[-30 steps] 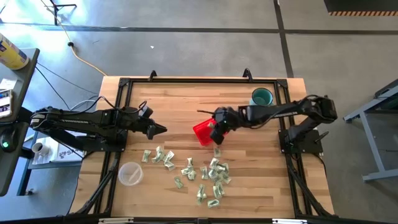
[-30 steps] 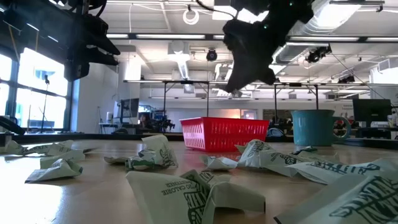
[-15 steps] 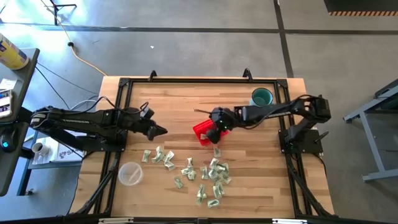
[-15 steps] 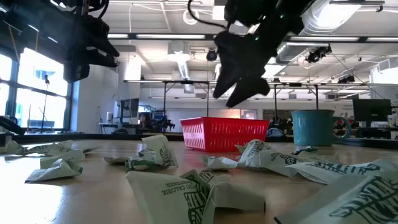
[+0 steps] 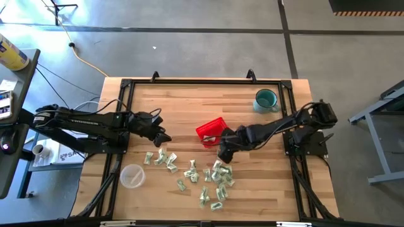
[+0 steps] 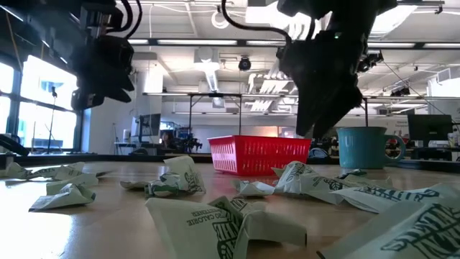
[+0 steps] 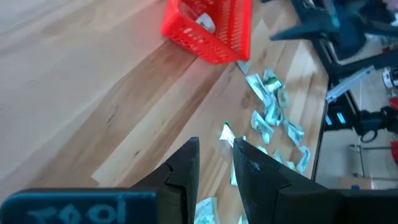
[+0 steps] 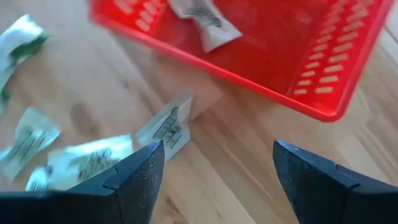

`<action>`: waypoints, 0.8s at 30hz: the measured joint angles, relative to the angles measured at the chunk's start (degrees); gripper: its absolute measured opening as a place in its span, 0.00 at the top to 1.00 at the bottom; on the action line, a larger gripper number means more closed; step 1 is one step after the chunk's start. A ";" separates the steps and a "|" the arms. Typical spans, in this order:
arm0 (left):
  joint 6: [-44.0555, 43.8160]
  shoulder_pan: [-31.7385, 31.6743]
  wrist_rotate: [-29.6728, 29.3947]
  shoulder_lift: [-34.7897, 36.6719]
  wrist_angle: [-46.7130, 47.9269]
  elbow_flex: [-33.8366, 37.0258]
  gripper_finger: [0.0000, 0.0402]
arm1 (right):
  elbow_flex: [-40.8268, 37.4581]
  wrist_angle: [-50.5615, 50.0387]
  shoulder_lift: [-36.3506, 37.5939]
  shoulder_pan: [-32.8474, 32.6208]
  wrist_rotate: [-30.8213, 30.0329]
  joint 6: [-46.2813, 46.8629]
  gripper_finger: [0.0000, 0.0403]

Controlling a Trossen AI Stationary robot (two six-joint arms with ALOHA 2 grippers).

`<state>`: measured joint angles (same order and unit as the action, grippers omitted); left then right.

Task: Pick and place items into bin
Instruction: Put the stevia packet into the red bin

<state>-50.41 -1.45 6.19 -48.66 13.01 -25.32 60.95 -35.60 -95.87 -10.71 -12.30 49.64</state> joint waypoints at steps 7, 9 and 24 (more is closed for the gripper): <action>2.43 0.07 1.10 0.26 -0.05 0.00 0.67 | 0.00 3.82 -3.14 -0.71 1.94 4.26 0.33; 2.60 0.07 1.23 0.26 -0.04 0.00 0.67 | 0.00 4.64 -3.60 -0.67 2.35 4.38 0.34; 5.64 0.07 1.30 0.26 -0.04 0.00 0.67 | 0.02 4.57 -7.61 -1.08 2.96 2.22 0.35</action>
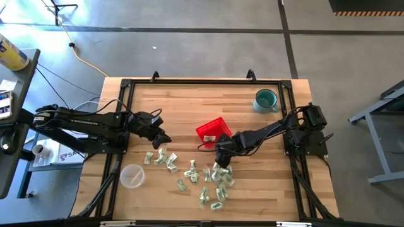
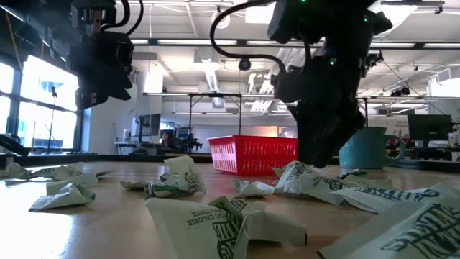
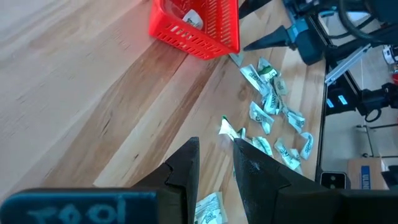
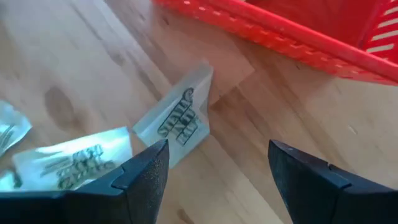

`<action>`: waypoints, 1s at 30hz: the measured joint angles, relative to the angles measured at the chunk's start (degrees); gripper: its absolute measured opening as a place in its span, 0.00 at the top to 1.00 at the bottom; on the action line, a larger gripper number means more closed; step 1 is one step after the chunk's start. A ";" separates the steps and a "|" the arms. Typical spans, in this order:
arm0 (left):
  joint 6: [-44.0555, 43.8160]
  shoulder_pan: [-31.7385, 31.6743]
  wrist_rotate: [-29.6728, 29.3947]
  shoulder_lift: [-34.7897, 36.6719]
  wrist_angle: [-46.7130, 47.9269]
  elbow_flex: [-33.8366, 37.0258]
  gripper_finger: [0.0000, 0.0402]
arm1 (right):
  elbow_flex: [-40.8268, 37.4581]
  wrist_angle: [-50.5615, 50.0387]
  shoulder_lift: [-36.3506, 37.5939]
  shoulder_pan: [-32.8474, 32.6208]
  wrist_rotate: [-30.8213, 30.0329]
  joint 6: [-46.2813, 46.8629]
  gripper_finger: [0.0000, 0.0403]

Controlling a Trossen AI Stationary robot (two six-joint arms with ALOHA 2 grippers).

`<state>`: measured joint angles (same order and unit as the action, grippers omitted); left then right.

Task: Pick and place items into bin
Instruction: Put the stevia packet into the red bin

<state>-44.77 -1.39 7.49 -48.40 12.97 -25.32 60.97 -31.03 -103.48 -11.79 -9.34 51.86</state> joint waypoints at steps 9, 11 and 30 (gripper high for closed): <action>1.15 0.00 0.00 0.00 0.00 0.00 0.67 | 0.00 5.30 -1.55 0.00 -2.28 2.25 0.35; 1.81 0.00 0.00 0.00 0.02 0.00 0.67 | 0.00 6.18 -1.89 -0.13 -2.73 2.34 0.35; 6.00 -0.07 -0.04 0.00 0.95 0.00 0.67 | 0.23 2.97 -5.18 -3.89 -0.22 3.48 0.81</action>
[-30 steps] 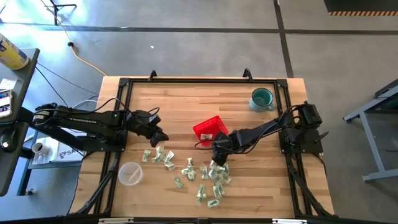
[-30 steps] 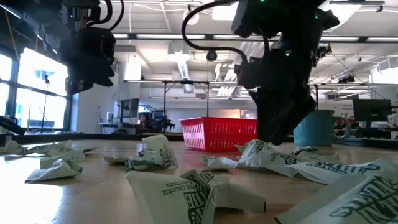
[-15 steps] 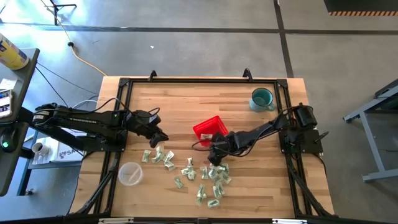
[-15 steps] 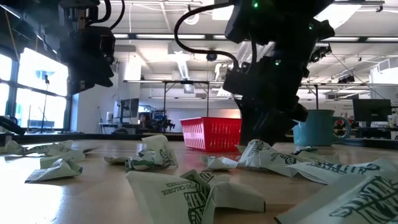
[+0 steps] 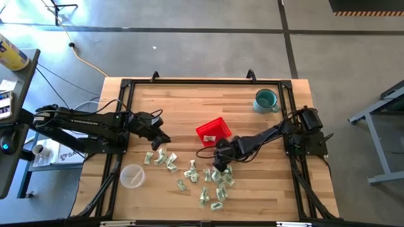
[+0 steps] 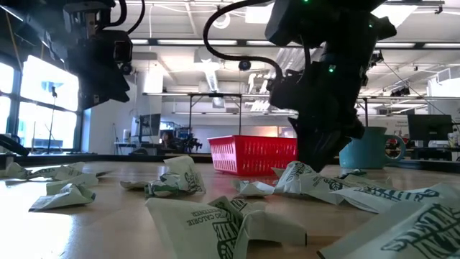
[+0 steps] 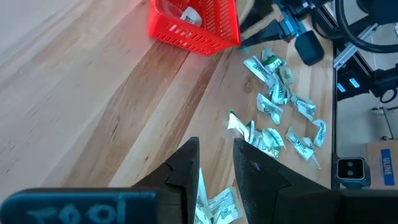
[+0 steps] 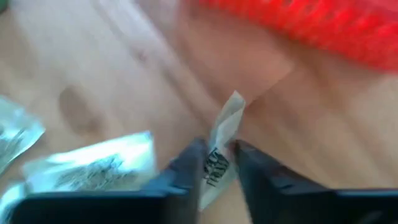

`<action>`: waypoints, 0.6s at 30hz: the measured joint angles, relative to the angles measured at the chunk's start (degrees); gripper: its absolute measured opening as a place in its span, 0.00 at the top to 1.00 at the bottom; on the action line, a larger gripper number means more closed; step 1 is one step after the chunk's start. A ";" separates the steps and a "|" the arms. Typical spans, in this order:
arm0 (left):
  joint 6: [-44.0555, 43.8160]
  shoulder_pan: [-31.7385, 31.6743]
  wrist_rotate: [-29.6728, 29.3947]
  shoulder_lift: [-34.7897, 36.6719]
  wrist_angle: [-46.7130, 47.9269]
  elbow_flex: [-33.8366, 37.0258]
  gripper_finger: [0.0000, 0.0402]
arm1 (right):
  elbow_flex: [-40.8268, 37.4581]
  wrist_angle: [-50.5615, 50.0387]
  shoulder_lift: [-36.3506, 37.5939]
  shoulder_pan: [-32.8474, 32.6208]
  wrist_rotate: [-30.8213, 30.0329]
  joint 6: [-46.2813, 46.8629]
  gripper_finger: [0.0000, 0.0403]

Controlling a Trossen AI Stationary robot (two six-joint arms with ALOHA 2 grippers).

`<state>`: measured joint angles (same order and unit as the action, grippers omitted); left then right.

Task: Pick and place items into bin
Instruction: Put the stevia packet into the red bin

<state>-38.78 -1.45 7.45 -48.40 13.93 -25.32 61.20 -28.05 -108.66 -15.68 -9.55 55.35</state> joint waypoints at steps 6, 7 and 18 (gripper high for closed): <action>0.02 0.00 -0.35 0.00 -0.05 0.00 0.67 | 0.66 -1.93 6.28 -0.21 0.70 0.29 0.95; 0.01 0.00 -0.42 0.00 -0.06 0.00 0.67 | 1.58 -2.08 7.94 -0.09 -0.82 -0.11 0.94; -1.26 0.00 -0.52 0.00 -0.48 0.00 0.67 | 7.07 3.21 11.01 12.04 -4.76 -12.62 0.90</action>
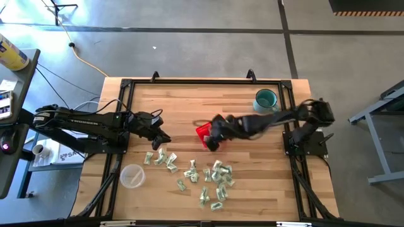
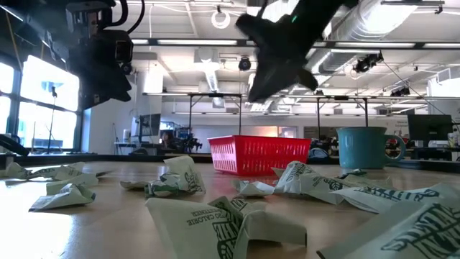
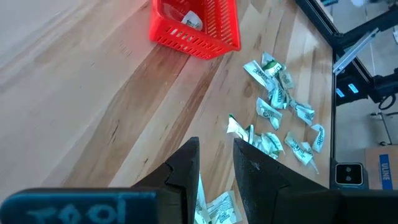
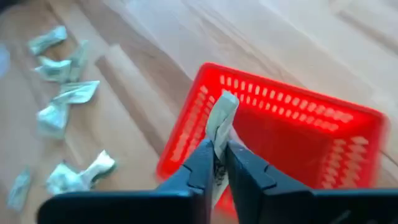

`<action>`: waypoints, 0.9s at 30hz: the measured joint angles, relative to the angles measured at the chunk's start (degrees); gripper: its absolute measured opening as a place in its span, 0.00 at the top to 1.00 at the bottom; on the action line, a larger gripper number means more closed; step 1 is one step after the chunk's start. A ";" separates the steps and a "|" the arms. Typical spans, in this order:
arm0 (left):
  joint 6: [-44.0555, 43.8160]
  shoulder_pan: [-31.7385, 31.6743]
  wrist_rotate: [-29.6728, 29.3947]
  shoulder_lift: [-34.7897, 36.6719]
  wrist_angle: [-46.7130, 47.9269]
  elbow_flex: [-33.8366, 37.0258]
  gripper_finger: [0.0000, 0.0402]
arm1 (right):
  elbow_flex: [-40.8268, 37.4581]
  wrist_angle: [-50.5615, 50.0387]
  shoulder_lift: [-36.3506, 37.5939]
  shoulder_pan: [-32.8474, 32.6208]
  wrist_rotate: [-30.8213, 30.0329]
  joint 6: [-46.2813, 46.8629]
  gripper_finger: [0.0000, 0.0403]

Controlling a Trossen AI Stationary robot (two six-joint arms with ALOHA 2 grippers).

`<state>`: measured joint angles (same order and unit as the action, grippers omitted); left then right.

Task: Pick and place items into bin
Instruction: Put the stevia packet into the red bin

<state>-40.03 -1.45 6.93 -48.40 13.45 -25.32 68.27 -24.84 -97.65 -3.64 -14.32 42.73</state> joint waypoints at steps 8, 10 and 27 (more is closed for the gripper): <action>-6.90 -0.02 -1.52 0.00 3.30 -0.02 0.67 | -0.11 1.10 -3.30 5.47 9.10 0.55 0.62; -9.59 -0.02 -1.95 -0.02 6.31 -0.02 0.67 | -0.17 0.87 -3.01 5.21 8.56 -0.33 0.53; -37.85 13.18 -11.08 -2.58 17.34 -0.03 0.67 | -0.09 -14.76 0.00 -1.30 -2.15 -3.77 0.27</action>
<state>-77.89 11.72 -4.16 -50.98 30.79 -25.36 68.18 -39.61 -97.65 -4.95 -16.47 38.96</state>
